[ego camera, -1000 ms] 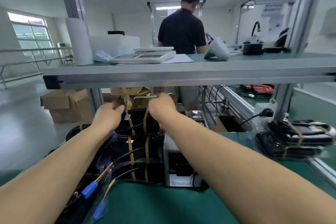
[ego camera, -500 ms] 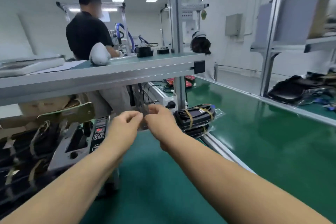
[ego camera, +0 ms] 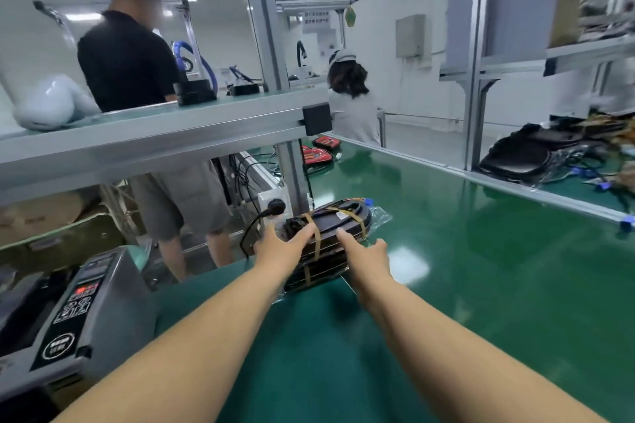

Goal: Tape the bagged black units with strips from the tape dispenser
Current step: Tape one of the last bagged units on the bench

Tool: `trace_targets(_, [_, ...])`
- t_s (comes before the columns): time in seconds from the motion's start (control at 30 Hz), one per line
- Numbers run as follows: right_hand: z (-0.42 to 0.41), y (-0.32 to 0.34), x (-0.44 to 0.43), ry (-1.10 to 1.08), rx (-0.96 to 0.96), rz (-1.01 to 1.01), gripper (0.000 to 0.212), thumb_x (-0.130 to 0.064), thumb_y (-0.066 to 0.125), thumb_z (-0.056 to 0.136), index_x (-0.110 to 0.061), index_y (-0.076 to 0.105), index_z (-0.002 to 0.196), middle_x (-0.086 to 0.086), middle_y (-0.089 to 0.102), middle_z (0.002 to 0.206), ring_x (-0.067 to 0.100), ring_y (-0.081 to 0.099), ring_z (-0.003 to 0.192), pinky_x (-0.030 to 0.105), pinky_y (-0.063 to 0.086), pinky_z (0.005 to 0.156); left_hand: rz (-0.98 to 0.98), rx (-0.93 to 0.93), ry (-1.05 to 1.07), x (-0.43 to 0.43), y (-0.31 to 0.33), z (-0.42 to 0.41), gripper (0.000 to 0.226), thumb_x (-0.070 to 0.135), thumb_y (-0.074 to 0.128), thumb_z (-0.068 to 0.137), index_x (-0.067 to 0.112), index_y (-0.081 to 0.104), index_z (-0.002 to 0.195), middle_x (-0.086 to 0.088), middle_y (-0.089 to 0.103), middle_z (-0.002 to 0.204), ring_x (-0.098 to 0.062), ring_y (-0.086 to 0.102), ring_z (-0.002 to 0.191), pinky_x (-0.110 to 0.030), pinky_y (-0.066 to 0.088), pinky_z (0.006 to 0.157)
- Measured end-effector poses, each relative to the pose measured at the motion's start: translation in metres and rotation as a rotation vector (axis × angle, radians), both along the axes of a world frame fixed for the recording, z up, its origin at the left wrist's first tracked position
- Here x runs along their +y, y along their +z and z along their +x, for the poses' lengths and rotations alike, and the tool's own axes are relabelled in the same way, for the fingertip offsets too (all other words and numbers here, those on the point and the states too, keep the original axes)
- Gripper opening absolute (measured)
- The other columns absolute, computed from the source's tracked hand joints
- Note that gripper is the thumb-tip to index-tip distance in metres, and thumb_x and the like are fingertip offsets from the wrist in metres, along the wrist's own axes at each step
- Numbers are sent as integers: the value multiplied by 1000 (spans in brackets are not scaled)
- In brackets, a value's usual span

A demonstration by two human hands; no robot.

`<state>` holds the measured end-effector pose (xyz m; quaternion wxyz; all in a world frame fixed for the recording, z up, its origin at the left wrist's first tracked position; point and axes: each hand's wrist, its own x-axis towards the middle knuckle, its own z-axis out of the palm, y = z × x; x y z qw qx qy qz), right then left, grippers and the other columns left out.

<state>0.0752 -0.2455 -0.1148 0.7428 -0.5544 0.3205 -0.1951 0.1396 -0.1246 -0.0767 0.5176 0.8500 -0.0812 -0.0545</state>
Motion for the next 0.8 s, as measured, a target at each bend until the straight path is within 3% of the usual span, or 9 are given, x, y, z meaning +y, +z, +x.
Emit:
trace_targets(0.13, [25, -1, -12, -85, 5, -5, 123, -64, 76, 64, -17, 11, 158, 8, 19, 162, 32, 38, 142, 51, 41, 111, -126, 167, 73, -5, -14, 15, 105, 67, 67, 77, 16, 19, 156, -8, 30, 158, -30, 34, 142, -42, 29, 115])
trace_targets(0.2, [35, -2, -15, -53, -42, 68, 128, -68, 75, 55, -24, 11, 157, 6, 20, 162, 33, 40, 141, 55, 41, 110, -164, 270, 60, -6, -17, 17, 108, 71, 63, 77, 21, 11, 157, -5, 22, 162, -30, 27, 145, -47, 26, 115])
trace_targets(0.27, [43, -5, -16, 2, -85, 166, 127, -67, 74, 50, -27, 17, 155, 7, 33, 157, 34, 46, 136, 57, 43, 108, -170, 356, 0, -8, -16, 18, 102, 75, 60, 77, 30, 14, 156, -4, 22, 162, -32, 27, 145, -53, 25, 114])
trace_targets(0.4, [42, -6, -19, 11, -105, 179, 67, -40, 67, 85, -25, 36, 142, 10, 60, 131, 33, 64, 111, 44, 57, 82, -183, 367, -54, -8, -16, 18, 87, 69, 63, 79, 28, 33, 150, -5, 37, 155, -33, 37, 139, -53, 30, 113])
trace_targets(0.47, [34, -8, -15, 10, -108, 200, 55, -34, 64, 89, -26, 38, 138, 9, 62, 124, 32, 66, 105, 47, 58, 86, -175, 343, -49, -5, -16, 12, 80, 65, 61, 83, 29, 33, 149, -3, 36, 156, -32, 36, 140, -54, 29, 111])
trace_targets(0.6, [5, -14, 5, 17, -104, 178, 59, -35, 62, 90, -28, 34, 141, 5, 60, 128, 29, 62, 112, 50, 51, 101, -166, 334, -68, 15, -16, -15, 73, 64, 60, 84, 31, 39, 146, 0, 40, 152, -29, 40, 136, -48, 32, 112])
trace_targets(0.7, [-23, -14, 24, 20, -103, 186, 65, -37, 63, 85, -29, 33, 142, 5, 61, 126, 30, 63, 109, 50, 53, 97, -189, 334, -69, 35, -13, -49, 71, 63, 59, 86, 34, 36, 146, 2, 39, 152, -28, 40, 136, -45, 32, 110])
trace_targets(0.8, [-52, -15, 44, 16, -78, 225, 76, -40, 63, 73, -34, 32, 142, 7, 63, 124, 32, 65, 106, 53, 56, 92, -244, 317, -44, 54, -15, -87, 67, 59, 59, 87, 36, 36, 145, 7, 46, 140, -21, 48, 115, -35, 35, 99])
